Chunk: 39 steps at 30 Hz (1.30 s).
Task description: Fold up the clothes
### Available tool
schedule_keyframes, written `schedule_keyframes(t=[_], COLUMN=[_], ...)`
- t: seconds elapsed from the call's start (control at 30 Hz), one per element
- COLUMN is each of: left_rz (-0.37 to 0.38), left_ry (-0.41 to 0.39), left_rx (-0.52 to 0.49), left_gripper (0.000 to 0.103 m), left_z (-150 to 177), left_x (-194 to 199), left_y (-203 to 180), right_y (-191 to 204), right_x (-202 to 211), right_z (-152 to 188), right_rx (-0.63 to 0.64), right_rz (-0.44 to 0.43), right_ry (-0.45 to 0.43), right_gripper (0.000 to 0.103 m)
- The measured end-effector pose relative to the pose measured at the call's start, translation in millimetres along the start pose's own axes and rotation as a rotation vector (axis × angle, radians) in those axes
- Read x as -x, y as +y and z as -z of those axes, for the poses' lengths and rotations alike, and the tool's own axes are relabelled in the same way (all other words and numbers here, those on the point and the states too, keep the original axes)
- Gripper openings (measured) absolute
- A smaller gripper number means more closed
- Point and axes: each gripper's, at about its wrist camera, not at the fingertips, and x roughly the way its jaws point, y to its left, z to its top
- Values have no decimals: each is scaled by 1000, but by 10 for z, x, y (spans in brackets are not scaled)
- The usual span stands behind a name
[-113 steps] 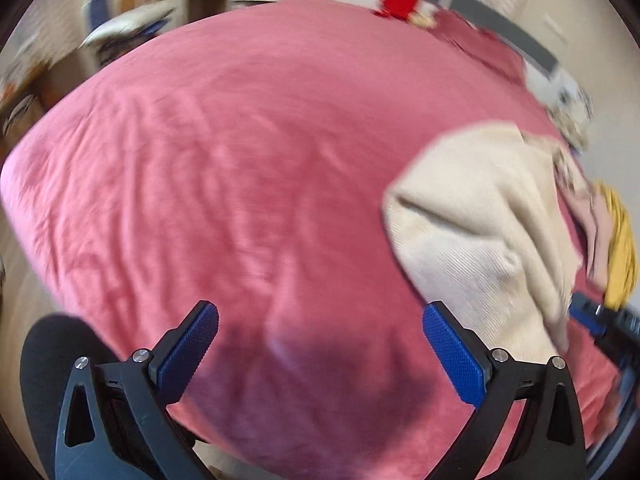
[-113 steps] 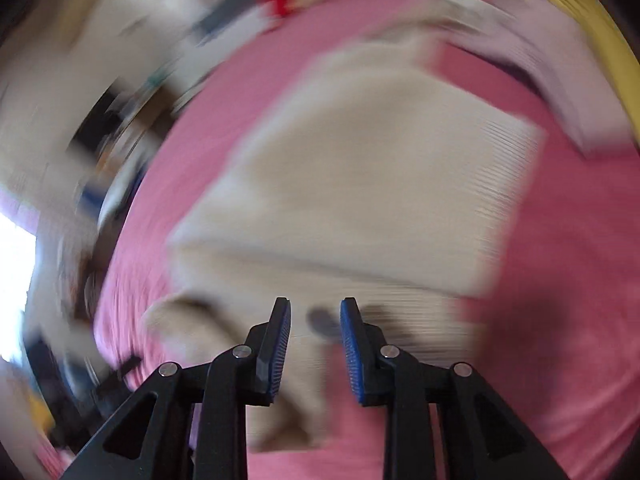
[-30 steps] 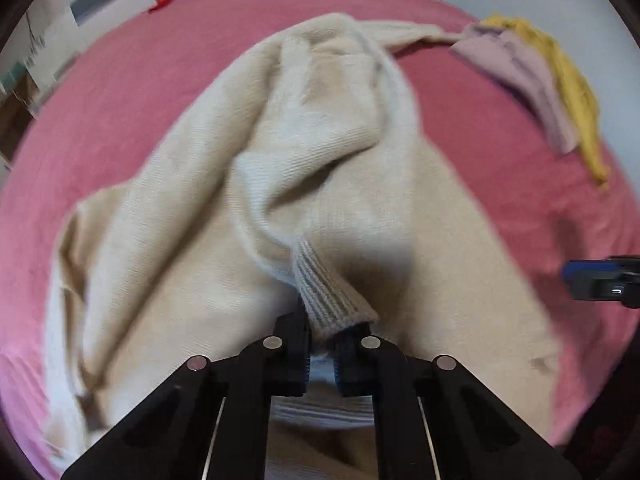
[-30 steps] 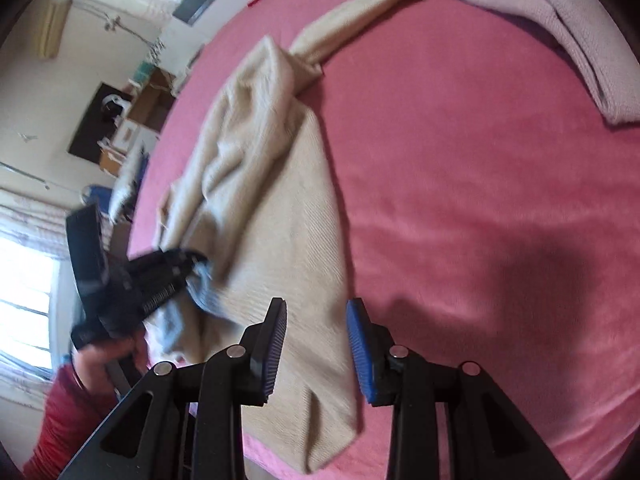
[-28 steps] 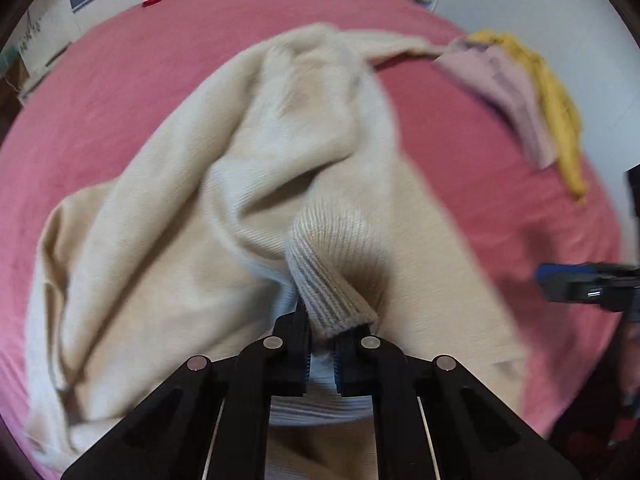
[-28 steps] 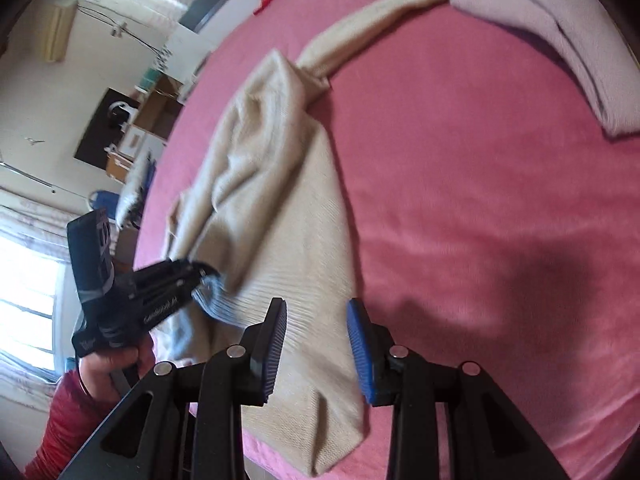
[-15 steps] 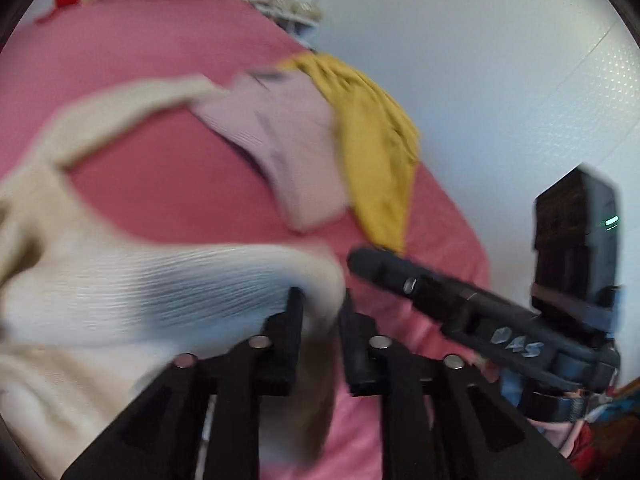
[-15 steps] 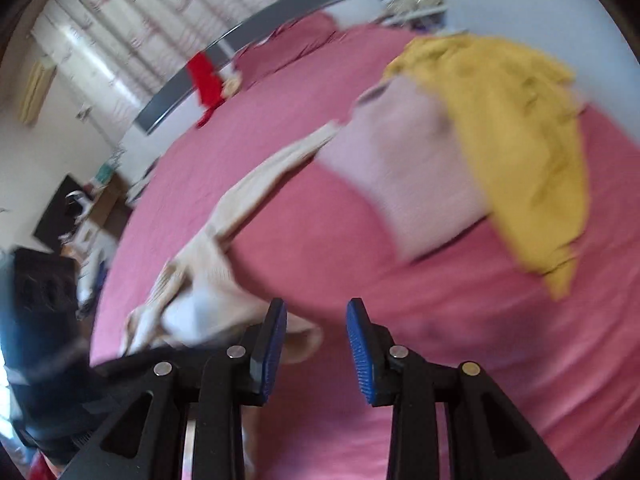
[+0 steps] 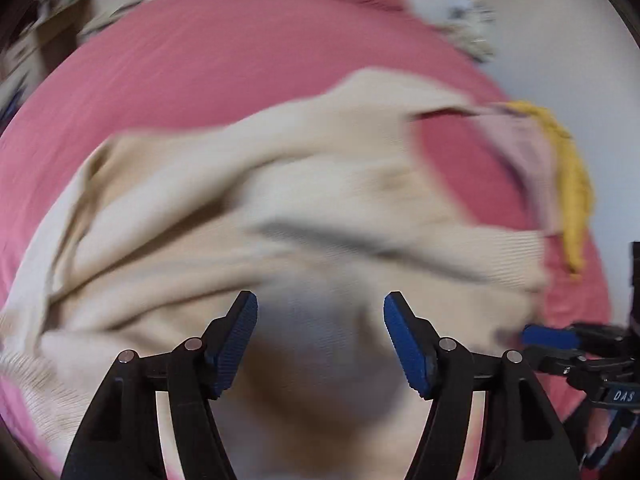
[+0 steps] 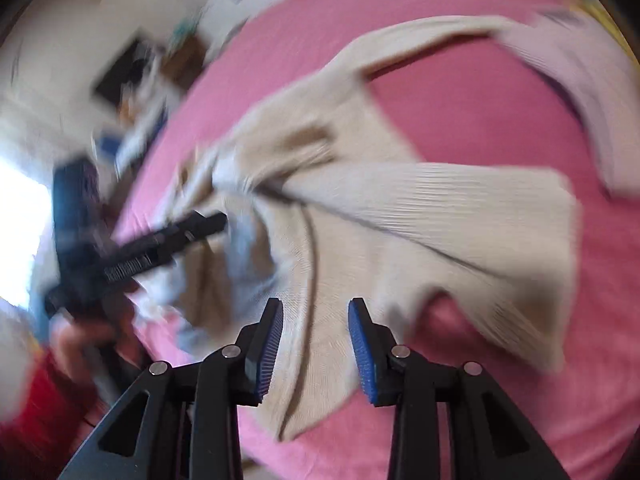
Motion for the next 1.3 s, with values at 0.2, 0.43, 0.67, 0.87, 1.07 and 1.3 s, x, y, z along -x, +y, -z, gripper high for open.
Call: schedule_keyframes(t=[0.2, 0.43, 0.67, 0.87, 1.07, 1.3], left_rz=[-81, -49, -99, -159, -134, -78], left_ry=[87, 56, -34, -39, -10, 26], left_rx=[46, 7, -187, -491, -693, -794], left_gripper=[67, 67, 69, 69, 69, 69], left_z=[354, 410, -143, -774, -1230, -1370], left_x=[-147, -4, 162, -22, -361, -694], left_y=[545, 420, -36, -516, -839, -1117], right_y=[181, 384, 40, -447, -962, -560], right_x=[-689, -431, 320, 468, 737, 316], right_z=[-238, 184, 1269, 1857, 928, 129], right_rx=[45, 177, 351, 371, -10, 150], right_rz=[94, -120, -15, 116, -28, 70], right_ry=[142, 200, 442, 639, 164, 36], right_gripper=[34, 7, 7, 13, 27, 28])
